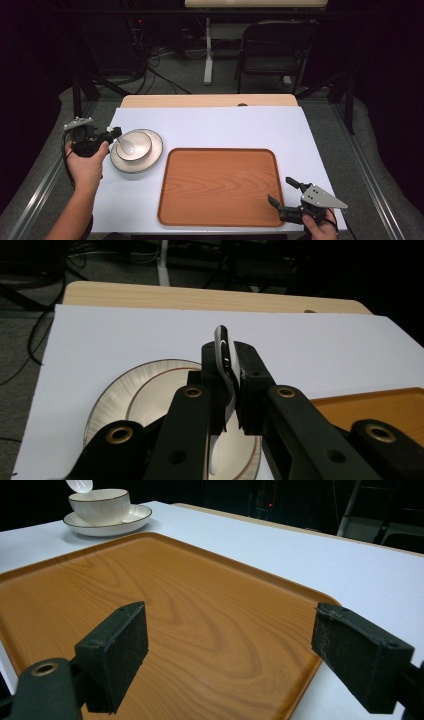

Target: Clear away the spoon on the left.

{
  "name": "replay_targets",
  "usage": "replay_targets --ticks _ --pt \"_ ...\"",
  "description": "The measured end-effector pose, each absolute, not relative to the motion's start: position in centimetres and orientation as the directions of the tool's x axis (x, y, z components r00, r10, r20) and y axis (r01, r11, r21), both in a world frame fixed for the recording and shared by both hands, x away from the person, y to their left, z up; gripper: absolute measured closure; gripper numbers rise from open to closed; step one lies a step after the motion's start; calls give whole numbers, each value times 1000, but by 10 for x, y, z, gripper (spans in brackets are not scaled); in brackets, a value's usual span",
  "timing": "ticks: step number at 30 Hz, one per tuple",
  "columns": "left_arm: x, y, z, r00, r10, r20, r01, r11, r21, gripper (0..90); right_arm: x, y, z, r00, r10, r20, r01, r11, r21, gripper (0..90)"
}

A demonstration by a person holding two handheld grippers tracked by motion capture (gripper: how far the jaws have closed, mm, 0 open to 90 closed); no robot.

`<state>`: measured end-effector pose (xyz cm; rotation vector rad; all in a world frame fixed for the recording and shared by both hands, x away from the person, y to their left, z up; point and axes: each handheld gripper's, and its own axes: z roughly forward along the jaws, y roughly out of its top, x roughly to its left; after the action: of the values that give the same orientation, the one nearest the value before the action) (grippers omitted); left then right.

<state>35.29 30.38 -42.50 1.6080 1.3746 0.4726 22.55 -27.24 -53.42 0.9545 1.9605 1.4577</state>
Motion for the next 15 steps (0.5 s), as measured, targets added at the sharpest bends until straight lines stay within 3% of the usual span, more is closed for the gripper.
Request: replay_targets --ticks 15 --pt "329 296 -418 388 882 -267 566 0 824 847 226 -272 -534 -621 784 7 235 178 956 143"
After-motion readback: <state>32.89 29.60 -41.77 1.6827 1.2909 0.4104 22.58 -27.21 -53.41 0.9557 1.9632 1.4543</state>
